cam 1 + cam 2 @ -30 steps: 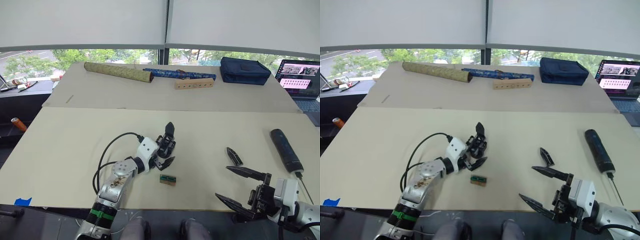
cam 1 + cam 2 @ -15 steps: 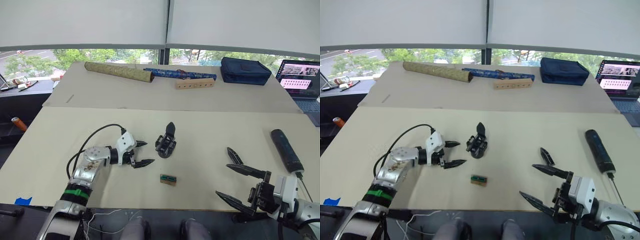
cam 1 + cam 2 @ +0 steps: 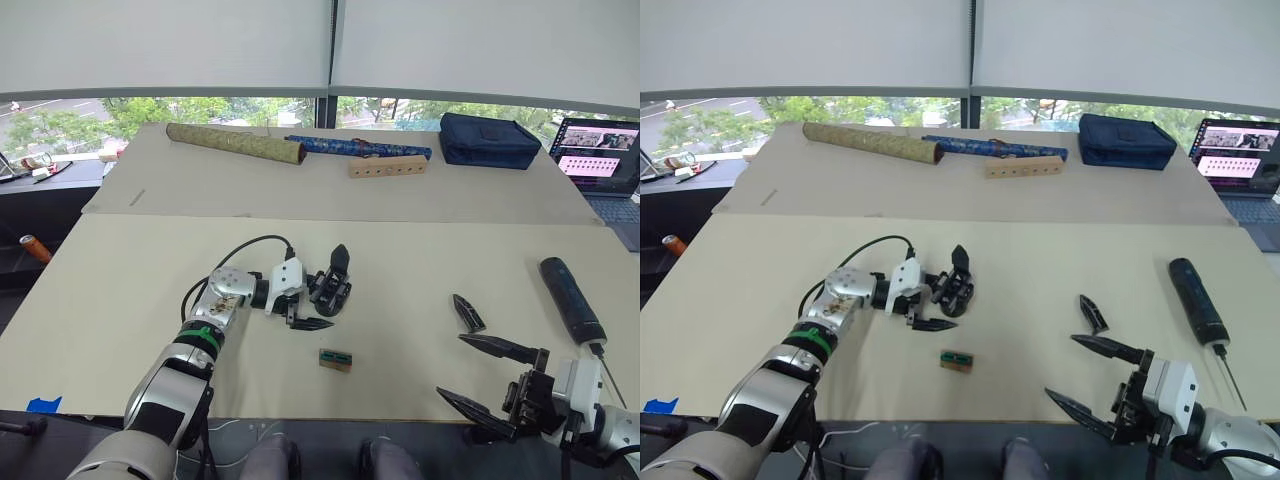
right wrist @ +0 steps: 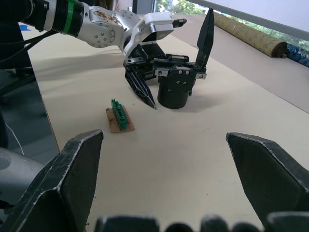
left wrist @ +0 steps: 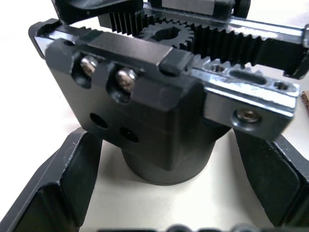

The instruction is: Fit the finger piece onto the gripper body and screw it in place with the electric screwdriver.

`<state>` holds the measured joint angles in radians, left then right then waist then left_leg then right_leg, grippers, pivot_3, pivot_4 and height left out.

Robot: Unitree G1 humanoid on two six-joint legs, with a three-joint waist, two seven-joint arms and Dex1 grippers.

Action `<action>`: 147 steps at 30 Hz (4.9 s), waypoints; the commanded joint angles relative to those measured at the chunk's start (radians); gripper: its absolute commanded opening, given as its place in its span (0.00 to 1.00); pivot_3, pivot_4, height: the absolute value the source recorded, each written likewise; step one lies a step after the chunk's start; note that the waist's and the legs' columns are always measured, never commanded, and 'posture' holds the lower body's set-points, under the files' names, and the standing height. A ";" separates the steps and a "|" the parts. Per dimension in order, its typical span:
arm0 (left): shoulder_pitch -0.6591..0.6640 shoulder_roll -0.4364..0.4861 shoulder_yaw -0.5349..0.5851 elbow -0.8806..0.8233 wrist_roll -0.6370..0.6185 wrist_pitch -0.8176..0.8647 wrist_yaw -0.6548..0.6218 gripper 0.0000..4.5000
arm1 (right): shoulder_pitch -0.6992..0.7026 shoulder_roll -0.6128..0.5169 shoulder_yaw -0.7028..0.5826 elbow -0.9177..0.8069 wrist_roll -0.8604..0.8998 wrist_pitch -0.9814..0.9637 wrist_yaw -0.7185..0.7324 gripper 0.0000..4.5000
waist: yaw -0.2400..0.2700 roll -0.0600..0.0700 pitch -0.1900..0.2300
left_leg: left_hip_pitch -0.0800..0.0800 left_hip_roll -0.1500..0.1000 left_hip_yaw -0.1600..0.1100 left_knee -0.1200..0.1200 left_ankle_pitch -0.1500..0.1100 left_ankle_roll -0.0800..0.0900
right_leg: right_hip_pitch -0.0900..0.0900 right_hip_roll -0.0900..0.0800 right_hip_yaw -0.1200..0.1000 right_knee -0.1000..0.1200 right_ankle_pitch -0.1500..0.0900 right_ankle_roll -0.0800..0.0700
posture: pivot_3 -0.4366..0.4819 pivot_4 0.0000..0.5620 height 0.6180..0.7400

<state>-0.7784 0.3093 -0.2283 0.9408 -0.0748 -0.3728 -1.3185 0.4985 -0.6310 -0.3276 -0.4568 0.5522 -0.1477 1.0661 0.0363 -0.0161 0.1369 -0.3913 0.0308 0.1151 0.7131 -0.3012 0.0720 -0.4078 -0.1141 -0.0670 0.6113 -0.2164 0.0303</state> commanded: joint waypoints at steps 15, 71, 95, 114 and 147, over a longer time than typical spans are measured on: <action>0.281 -0.015 0.050 -0.625 -0.022 0.354 0.267 0.51 | 0.040 0.040 -0.010 -0.044 -0.014 -0.033 -0.013 1.00 | 0.002 0.000 0.000 | -0.001 0.001 0.000 0.000 0.000 0.000 | -0.001 0.000 0.000 0.000 0.000 0.000 | 0.48 0.27 1.00; 0.576 0.448 0.373 -1.170 -0.627 0.751 0.051 1.00 | -0.198 -0.337 -0.229 -0.171 0.276 0.895 -0.538 1.00 | -0.038 0.003 0.001 | -0.005 0.002 0.003 -0.001 0.004 -0.009 | -0.013 -0.001 0.007 0.007 0.000 -0.003 | 0.48 0.27 1.00; 0.627 0.449 0.371 -1.331 -0.630 0.779 0.134 1.00 | -0.964 -0.419 0.555 0.319 -0.028 1.333 -0.452 1.00 | -0.025 0.001 0.002 | -0.013 0.001 0.000 0.000 0.008 -0.014 | -0.015 0.003 0.002 0.002 0.000 -0.001 | 0.48 0.27 1.00; 0.558 0.373 0.474 -1.274 -0.766 0.894 0.340 1.00 | -0.896 -0.370 0.379 0.315 -0.114 1.208 -0.348 0.25 | -0.020 -0.003 0.000 | -0.012 0.002 0.000 0.000 0.009 -0.015 | -0.014 0.003 0.002 0.002 0.001 0.000 | 0.48 0.27 1.00; 0.049 -0.149 0.372 -1.145 -0.850 0.962 0.961 1.00 | -1.256 0.165 0.518 0.110 -0.548 0.406 -0.539 0.25 | -0.030 -0.003 0.001 | -0.012 -0.002 -0.001 -0.001 0.014 -0.020 | -0.014 0.006 0.000 0.008 0.002 0.001 | 0.48 0.27 1.00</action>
<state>-0.7086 0.1650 0.1552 -0.1818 -0.9384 0.6133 -0.3433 -0.7429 -0.4710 0.2000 -0.3052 0.0130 0.2724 0.5252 0.0062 -0.0195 0.1379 -0.4034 0.0291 0.1144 0.7124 -0.2875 0.0516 -0.4219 -0.1080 -0.0670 0.6190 -0.2142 0.0311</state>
